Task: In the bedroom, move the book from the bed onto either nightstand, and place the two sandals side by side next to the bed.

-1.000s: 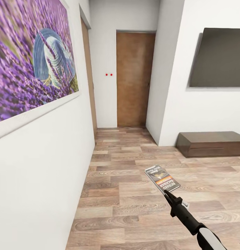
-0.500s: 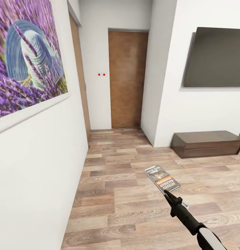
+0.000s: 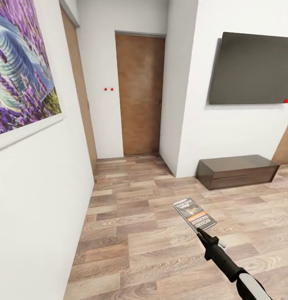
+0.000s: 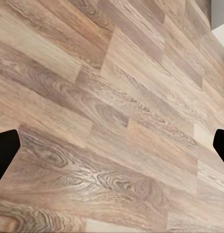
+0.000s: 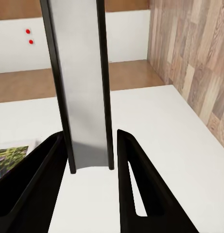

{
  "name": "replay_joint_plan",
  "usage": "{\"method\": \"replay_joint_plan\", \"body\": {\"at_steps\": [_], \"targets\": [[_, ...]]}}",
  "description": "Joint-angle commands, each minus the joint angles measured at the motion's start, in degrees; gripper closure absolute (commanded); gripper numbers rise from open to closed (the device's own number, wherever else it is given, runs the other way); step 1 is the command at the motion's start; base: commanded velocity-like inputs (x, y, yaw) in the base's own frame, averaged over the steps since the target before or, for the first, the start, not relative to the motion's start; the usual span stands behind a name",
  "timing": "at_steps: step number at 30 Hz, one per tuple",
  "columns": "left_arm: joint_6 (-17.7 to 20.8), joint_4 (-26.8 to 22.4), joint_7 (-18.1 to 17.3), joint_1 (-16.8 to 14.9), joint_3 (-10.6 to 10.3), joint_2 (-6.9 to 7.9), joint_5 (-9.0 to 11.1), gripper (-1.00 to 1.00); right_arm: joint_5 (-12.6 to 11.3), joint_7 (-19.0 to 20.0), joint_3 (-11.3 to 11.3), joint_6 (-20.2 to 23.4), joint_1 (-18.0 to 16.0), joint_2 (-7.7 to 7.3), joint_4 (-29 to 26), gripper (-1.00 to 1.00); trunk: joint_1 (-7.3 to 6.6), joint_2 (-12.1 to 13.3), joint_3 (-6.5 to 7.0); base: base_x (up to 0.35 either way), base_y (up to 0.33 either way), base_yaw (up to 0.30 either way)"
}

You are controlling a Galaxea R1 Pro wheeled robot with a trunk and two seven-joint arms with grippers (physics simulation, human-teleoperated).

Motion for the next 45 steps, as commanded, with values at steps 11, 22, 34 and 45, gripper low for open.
{"method": "replay_joint_plan", "body": {"at_steps": [11, 22, 34, 45], "targets": [[-0.19, -0.09, -0.06, 0.02, -0.49, 0.05, 0.57, -1.0, -0.73, -0.02, 0.01, 0.5, -0.05, -0.01, 0.01, 1.0, 0.03, -0.02, -0.04, 0.243, 0.0, -0.201], [-0.18, -0.09, -0.06, 0.02, -0.49, 0.05, 0.56, -1.0, -0.73, -0.02, -0.07, 0.51, -0.05, -0.01, 0.01, 1.0, 0.03, -0.02, -0.04, 0.243, 0.0, -0.269], [-0.14, -0.09, -0.06, 0.02, -0.49, 0.05, 0.57, -1.0, -0.73, -0.02, -0.07, 0.52, -0.05, -0.01, 0.01, 1.0, 0.03, -0.02, -0.04, 0.235, 0.0, -0.279], [-0.1, -0.09, -0.06, 0.02, -0.47, 0.43, 0.6, -1.0, -0.73, -0.02, -0.08, 0.54, -0.05, -0.01, 0.01, 1.0, 0.03, -0.02, -0.04, 0.232, 0.0, -0.28]]}}
